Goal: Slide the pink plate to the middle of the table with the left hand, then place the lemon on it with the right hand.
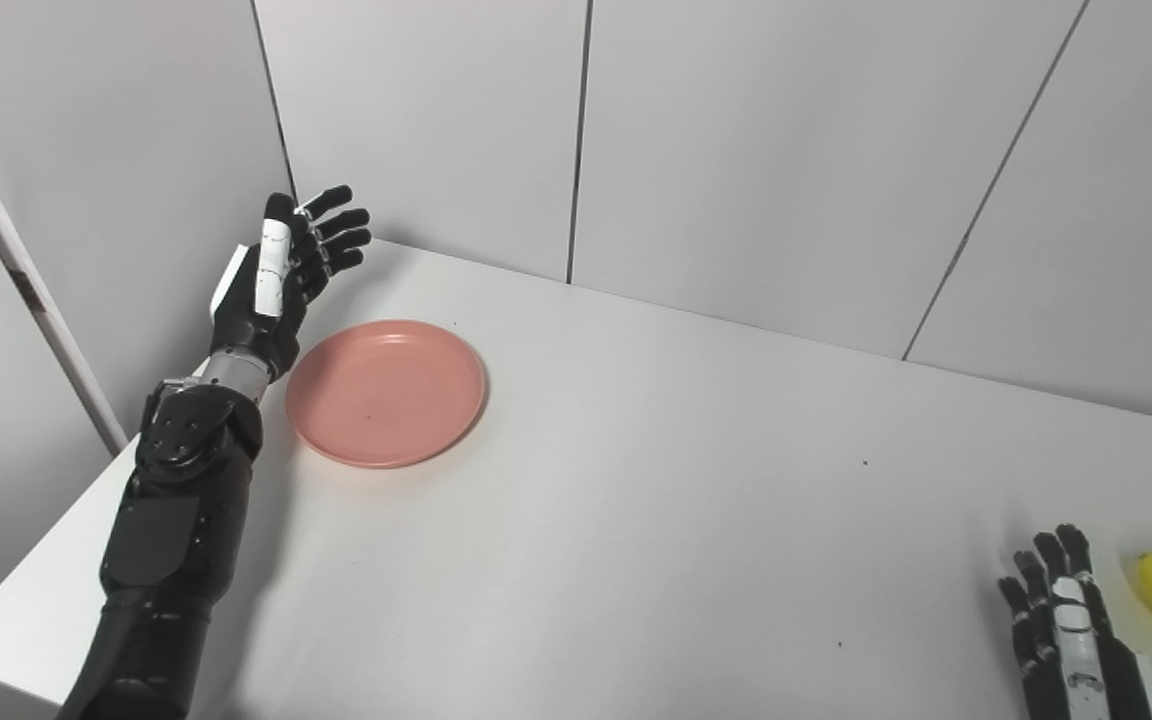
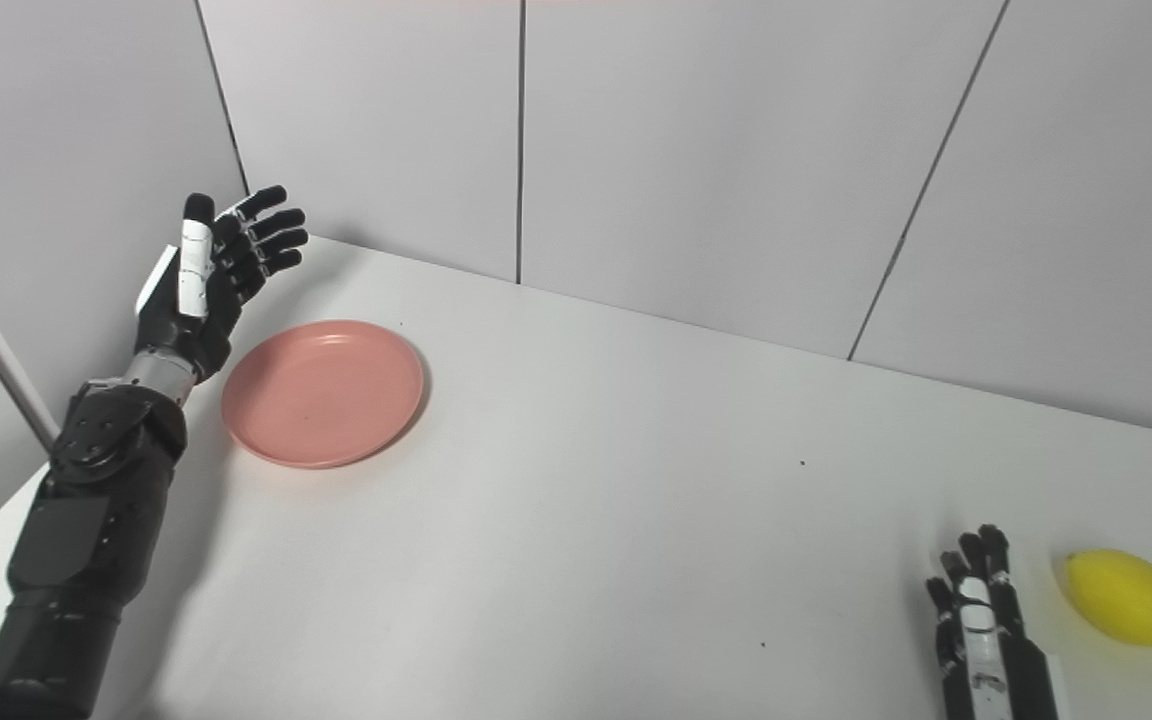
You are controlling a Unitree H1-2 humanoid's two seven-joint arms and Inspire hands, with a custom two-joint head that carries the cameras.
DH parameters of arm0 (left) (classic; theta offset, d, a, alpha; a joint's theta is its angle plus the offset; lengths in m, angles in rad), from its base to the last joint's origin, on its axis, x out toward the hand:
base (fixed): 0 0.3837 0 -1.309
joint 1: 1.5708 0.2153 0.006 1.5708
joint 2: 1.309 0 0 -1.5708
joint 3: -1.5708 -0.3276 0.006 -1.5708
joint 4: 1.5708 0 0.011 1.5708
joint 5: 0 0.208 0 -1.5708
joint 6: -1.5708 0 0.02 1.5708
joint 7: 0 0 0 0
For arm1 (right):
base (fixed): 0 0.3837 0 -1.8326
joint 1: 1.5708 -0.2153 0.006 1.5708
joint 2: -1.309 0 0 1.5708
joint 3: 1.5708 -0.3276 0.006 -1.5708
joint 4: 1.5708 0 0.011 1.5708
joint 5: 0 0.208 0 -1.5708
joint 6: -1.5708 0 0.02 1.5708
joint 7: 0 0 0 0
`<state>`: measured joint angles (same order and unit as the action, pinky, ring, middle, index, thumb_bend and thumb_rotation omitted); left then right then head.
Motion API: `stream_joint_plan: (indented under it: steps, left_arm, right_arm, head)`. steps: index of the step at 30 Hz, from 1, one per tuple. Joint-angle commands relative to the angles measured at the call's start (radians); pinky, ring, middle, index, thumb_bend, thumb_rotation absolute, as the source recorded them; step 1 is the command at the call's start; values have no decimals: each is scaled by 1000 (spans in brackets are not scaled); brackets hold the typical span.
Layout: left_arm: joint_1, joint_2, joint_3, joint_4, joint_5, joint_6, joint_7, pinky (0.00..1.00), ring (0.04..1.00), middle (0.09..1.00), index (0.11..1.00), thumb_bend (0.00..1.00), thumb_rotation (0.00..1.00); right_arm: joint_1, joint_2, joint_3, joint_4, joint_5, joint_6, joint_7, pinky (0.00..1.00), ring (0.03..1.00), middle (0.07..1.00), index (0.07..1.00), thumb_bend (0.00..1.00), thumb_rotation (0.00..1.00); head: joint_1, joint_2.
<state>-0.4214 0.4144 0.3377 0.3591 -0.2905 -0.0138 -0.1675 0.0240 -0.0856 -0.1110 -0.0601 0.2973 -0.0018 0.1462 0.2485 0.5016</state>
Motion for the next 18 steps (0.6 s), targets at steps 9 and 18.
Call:
stream_joint_plan:
  steps: [9,18]
  left_arm:
    - [-82,68,10,136,21,-107,12,889,802,784,826,1000,1000]
    - [-95,71,16,237,14,-131,22,903,789,766,832,1000,1000]
  right_arm:
    - [28,16,9,49,14,4,11,1000,1000,996,1000,677,725]
    - [30,18,6,52,15,0,10,1000,994,989,999,689,702]
  head:
    - [-1,-1]
    - [-3,2]
